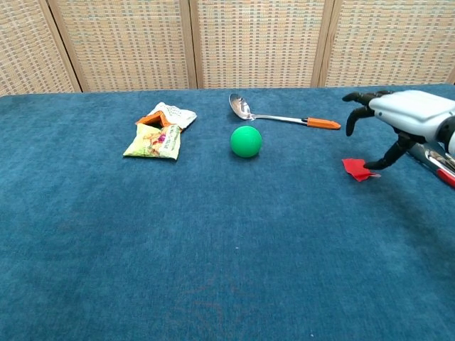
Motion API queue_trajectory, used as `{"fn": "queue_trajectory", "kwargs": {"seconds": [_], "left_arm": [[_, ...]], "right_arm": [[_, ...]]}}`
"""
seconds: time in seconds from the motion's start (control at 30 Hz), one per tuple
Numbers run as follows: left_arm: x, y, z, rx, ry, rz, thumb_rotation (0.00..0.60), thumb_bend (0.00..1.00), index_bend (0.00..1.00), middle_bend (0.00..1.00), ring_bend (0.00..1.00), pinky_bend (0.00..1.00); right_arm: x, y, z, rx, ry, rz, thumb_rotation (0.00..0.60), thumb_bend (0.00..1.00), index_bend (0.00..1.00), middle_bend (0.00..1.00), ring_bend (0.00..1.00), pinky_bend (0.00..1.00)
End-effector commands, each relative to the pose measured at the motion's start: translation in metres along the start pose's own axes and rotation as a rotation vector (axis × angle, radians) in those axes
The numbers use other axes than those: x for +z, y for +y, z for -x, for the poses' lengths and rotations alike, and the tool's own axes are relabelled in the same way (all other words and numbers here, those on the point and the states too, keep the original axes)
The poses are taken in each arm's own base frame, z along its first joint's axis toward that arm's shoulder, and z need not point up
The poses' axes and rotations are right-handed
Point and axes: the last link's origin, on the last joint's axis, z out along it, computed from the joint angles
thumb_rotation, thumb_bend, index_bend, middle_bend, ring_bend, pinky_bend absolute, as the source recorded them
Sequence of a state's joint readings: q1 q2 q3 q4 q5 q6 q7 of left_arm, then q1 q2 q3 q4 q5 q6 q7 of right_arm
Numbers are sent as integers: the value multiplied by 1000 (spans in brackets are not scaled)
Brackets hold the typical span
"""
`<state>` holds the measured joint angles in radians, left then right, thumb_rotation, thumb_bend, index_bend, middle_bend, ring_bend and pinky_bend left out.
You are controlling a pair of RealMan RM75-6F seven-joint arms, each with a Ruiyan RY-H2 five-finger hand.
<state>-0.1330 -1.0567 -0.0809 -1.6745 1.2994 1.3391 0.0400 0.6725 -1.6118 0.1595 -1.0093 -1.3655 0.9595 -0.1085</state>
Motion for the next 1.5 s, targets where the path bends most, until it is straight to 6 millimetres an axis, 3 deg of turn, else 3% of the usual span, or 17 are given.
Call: {"fn": "queue_trajectory", "kwargs": {"seconds": [0.03, 0.13, 0.57, 0.83, 1.1, 1.27, 1.5], "left_arm": [[0, 0, 0, 0, 1, -1, 600, 0, 0, 0, 0, 0], [0, 0, 0, 1, -2, -2, 600, 0, 0, 0, 0, 0], [3, -1, 1, 3, -5, -13, 600, 0, 0, 0, 0, 0], [4, -1, 2, 3, -10, -14, 600, 0, 0, 0, 0, 0], [5, -1, 3, 4, -12, -15, 600, 0, 0, 0, 0, 0], [5, -1, 3, 5, -15, -16, 600, 0, 0, 0, 0, 0], [6, -1, 4, 5, -18, -18, 600, 0, 0, 0, 0, 0]], "right_arm": [[-2, 1, 8, -11, -40, 16, 600, 260, 378, 0, 0, 0], [2, 2, 16, -18, -68, 30, 600, 298, 423, 0, 0, 0], [11, 15, 42, -111, -116, 75, 600, 376, 452, 17, 0, 0], [15, 15, 45, -109, -112, 65, 600, 524, 590, 68, 0, 0], [18, 12, 41, -93, -70, 51, 600, 565, 648, 118, 0, 0], [34, 14, 26, -30, -38, 80, 600, 568, 652, 124, 0, 0], [66, 25, -20, 85, 42, 152, 600, 569, 656, 128, 0, 0]]}}
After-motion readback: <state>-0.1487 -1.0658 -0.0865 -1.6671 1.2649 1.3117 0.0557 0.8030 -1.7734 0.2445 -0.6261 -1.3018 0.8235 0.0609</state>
